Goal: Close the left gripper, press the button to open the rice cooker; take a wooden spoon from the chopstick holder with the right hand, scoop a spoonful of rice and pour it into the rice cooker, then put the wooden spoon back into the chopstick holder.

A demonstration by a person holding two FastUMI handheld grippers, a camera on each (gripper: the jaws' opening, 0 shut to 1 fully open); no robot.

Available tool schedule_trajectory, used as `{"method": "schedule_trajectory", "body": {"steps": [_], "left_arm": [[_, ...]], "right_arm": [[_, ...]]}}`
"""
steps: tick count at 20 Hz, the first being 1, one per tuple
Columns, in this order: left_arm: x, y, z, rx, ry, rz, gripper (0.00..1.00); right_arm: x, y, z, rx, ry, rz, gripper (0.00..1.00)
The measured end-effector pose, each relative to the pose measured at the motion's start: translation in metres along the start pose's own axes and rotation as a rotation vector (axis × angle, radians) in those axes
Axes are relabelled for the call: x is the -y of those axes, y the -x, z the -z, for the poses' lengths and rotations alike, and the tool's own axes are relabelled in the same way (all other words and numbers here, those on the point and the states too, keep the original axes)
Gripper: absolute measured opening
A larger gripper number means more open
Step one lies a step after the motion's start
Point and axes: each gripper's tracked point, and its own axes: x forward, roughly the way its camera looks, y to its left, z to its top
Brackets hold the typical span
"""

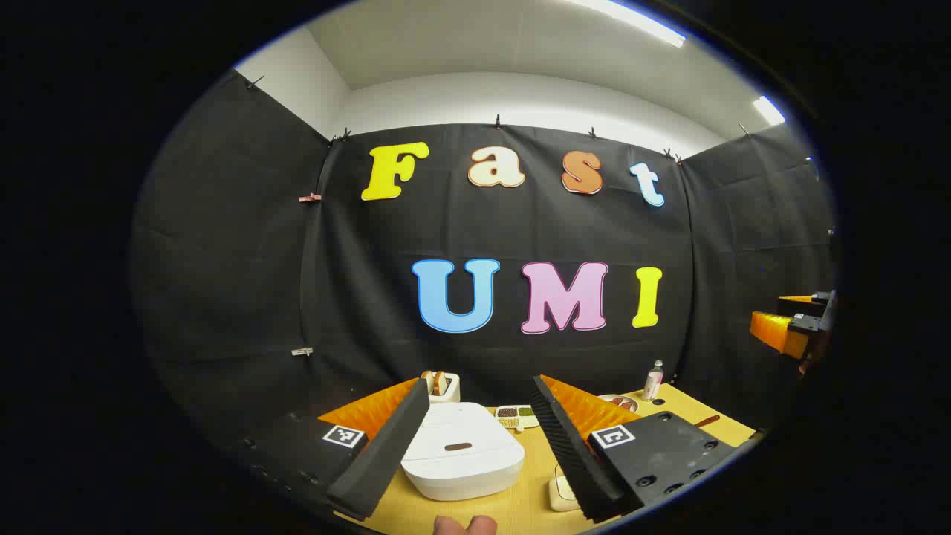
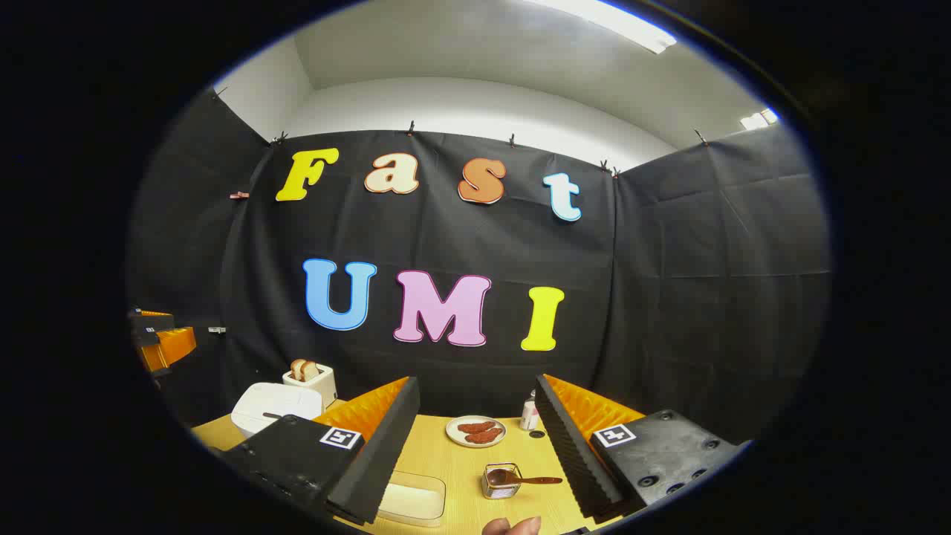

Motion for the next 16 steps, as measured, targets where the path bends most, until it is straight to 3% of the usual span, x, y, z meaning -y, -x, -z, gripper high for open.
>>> {"method": "schedule_trajectory", "body": {"steps": [16], "left_arm": [[-0.0039, 0.0027, -0.0003, 0.003, 0.002, -0.012, 0.95]], "right_arm": [[0.0014, 0.008, -0.0049, 0.012, 0.039, 0.008, 0.98]]}}
